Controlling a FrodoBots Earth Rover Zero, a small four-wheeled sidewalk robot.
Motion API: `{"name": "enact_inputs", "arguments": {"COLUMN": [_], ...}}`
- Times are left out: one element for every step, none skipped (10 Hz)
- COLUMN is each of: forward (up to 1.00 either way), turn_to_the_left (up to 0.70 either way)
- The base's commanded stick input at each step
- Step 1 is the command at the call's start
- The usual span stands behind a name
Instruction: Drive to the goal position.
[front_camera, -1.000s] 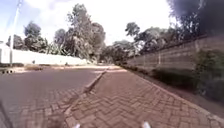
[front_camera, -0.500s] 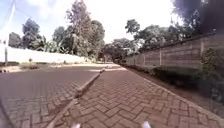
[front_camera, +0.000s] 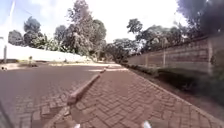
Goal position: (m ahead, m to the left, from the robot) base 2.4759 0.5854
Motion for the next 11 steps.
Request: {"name": "enact_inputs", "arguments": {"forward": [0.70,0.70,0.70,0.70,0.70,0.70,0.70,0.70,0.70,0.70,0.70], "turn_to_the_left": [0.00,0.00,0.00,0.00,0.00,0.00,0.00,0.00,0.00,0.00,0.00]}}
